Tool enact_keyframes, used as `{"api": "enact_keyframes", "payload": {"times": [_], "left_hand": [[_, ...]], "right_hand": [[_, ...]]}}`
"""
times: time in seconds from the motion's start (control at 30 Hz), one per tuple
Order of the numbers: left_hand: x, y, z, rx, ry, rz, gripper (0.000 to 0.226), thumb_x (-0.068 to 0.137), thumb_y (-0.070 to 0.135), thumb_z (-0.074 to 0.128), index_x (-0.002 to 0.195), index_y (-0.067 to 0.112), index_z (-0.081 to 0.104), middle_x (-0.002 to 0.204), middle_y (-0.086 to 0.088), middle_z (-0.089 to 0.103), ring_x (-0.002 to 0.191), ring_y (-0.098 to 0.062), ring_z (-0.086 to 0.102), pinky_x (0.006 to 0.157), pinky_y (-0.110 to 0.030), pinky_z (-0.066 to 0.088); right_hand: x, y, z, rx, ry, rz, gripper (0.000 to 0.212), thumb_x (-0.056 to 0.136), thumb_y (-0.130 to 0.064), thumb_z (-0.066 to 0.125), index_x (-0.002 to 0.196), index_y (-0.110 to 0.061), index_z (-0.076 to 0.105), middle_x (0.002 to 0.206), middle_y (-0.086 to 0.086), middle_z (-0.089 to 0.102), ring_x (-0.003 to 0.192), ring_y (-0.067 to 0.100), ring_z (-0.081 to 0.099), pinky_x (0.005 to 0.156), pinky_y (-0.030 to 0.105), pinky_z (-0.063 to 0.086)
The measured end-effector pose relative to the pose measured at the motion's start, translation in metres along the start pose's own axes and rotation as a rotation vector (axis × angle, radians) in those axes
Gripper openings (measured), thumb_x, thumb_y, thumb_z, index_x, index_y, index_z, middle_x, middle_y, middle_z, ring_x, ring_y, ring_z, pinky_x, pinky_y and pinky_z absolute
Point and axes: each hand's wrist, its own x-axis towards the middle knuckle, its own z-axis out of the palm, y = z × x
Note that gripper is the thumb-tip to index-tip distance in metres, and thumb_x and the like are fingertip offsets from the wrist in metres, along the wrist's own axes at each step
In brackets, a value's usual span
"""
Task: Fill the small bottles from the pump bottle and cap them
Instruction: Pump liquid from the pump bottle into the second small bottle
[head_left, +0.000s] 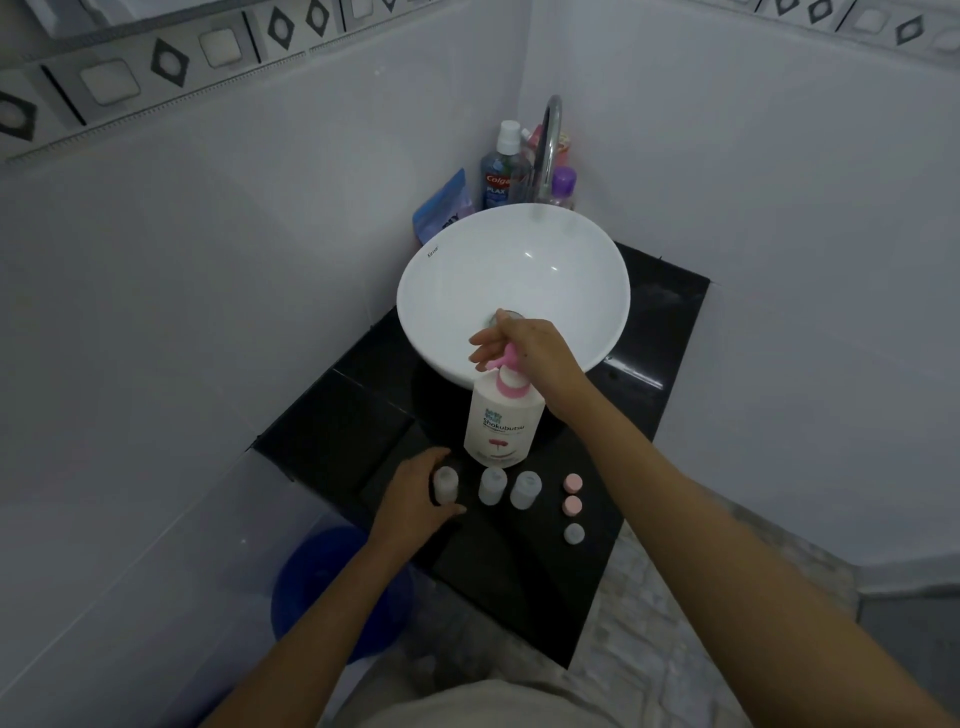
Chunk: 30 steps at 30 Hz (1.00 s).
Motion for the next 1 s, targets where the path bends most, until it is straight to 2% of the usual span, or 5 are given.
{"api": "enact_keyframes", "payload": {"times": [0.17,0.47,0.63,0.73,1.0], "left_hand": [[0.004,0.019,0.007,0.480,0.212,0.333,0.058,0.066,0.054,0.073,0.115,0.025,0.062,0.110,0.005,0.063,0.108,-0.017,0.051,0.096,-0.034,0.031],[0.009,0.036,0.027,0.653,0.122,0.297,0.042,0.074,0.046,0.068,0.109,0.022,0.065,0.108,0.000,0.062,0.113,-0.023,0.050,0.115,-0.049,0.012],[0.004,0.038,0.019,0.381,0.139,0.292,0.031,0.071,0.038,0.071,0.096,0.026,0.059,0.099,0.009,0.061,0.102,-0.011,0.053,0.114,-0.038,0.024],[-0.003,0.058,-0.004,-0.049,0.146,0.175,0.033,0.072,0.031,0.074,0.097,0.029,0.053,0.100,0.012,0.060,0.097,-0.003,0.055,0.088,-0.027,0.050],[-0.004,0.096,-0.053,-0.296,0.199,0.240,0.030,0.084,0.024,0.068,0.113,0.022,0.061,0.105,0.005,0.061,0.097,-0.003,0.059,0.076,-0.014,0.048]], "right_hand": [[0.000,-0.001,0.000,-0.007,0.000,0.011,0.045,0.099,-0.025,0.036,0.098,0.008,0.067,0.077,0.014,0.067,0.068,0.022,0.064,0.091,0.034,0.047],[0.000,-0.003,0.000,-0.008,0.003,0.023,0.046,0.099,-0.025,0.036,0.098,0.009,0.067,0.076,0.014,0.067,0.066,0.020,0.064,0.086,0.031,0.049],[0.002,-0.001,-0.002,0.021,-0.025,0.038,0.046,0.099,-0.030,0.040,0.095,0.005,0.069,0.077,0.014,0.069,0.069,0.023,0.066,0.096,0.040,0.046],[0.000,-0.004,-0.004,0.013,-0.047,0.039,0.048,0.098,-0.034,0.040,0.097,0.005,0.068,0.082,0.015,0.069,0.073,0.024,0.066,0.097,0.039,0.045],[0.001,0.002,0.000,-0.156,0.037,-0.066,0.047,0.099,-0.028,0.040,0.088,0.006,0.071,0.079,0.019,0.070,0.066,0.020,0.065,0.089,0.038,0.051]]}}
